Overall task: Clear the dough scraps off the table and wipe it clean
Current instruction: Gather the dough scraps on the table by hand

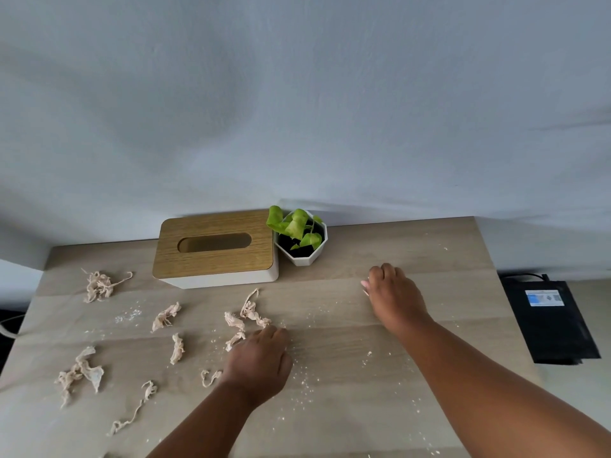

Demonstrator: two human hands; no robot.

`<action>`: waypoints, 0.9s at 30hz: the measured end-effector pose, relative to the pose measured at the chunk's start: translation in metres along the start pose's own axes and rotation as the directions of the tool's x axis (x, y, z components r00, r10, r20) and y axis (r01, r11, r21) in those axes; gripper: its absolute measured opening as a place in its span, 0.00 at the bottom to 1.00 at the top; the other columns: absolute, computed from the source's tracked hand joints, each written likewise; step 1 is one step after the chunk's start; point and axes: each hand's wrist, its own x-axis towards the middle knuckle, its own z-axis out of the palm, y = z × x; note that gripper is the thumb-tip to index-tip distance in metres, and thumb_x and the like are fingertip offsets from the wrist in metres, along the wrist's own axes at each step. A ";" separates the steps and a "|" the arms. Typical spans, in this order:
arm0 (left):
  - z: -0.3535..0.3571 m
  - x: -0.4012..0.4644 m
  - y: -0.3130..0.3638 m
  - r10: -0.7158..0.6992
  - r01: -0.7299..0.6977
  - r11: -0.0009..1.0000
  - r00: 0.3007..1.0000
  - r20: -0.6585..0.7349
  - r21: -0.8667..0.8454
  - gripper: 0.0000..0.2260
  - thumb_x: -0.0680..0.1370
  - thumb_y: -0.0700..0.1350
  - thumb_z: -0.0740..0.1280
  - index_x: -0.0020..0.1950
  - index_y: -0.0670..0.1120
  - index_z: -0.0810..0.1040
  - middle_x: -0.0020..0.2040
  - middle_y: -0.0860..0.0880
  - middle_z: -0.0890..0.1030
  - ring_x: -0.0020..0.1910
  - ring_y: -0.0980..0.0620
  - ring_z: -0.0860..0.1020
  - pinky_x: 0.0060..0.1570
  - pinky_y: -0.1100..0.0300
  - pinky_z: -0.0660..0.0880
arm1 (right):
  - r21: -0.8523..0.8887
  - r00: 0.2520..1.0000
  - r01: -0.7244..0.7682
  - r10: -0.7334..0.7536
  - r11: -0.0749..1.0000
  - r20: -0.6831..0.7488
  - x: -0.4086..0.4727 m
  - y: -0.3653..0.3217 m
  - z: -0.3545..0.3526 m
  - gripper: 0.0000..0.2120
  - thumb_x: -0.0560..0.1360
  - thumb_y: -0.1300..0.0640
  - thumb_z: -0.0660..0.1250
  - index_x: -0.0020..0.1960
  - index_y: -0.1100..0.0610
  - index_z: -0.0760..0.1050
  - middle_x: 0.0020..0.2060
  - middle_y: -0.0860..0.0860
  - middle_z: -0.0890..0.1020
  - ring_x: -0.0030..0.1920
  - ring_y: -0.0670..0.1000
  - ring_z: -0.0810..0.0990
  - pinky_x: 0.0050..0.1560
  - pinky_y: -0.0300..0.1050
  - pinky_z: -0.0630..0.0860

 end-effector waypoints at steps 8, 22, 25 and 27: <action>-0.009 -0.014 0.004 -0.029 0.029 0.998 1.000 0.005 -0.052 0.04 0.73 0.47 0.63 0.40 0.48 0.72 0.35 0.51 0.75 0.30 0.46 0.77 0.26 0.57 0.70 | 0.143 0.981 -0.079 0.052 0.987 0.187 -0.013 -0.017 -0.007 0.09 0.86 0.55 0.58 0.59 0.61 0.70 0.51 0.57 0.80 0.45 0.59 0.82 0.37 0.47 0.69; -0.031 -0.056 -0.023 -0.210 0.214 0.955 0.977 0.040 -0.206 0.02 0.75 0.39 0.64 0.47 0.45 0.73 0.44 0.47 0.77 0.40 0.41 0.76 0.38 0.50 0.71 | 0.361 0.940 -0.027 -0.099 0.932 0.326 -0.056 -0.086 -0.045 0.15 0.72 0.70 0.59 0.54 0.55 0.69 0.49 0.52 0.74 0.43 0.55 0.77 0.40 0.48 0.73; -0.043 -0.063 -0.036 -0.235 0.234 0.949 0.972 0.022 -0.212 0.06 0.75 0.36 0.64 0.48 0.46 0.74 0.44 0.49 0.77 0.39 0.44 0.76 0.38 0.51 0.72 | 0.410 0.942 -0.017 -0.123 0.912 0.313 -0.063 -0.101 -0.045 0.16 0.73 0.68 0.60 0.58 0.56 0.72 0.49 0.49 0.71 0.45 0.54 0.76 0.41 0.46 0.73; -0.049 -0.067 -0.046 -0.264 0.260 0.945 0.965 0.006 -0.197 0.07 0.76 0.36 0.63 0.50 0.47 0.75 0.46 0.50 0.77 0.40 0.44 0.77 0.40 0.51 0.75 | 0.441 0.950 -0.015 -0.126 0.897 0.287 -0.066 -0.111 -0.044 0.13 0.75 0.67 0.61 0.55 0.53 0.72 0.46 0.46 0.68 0.42 0.50 0.71 0.34 0.38 0.64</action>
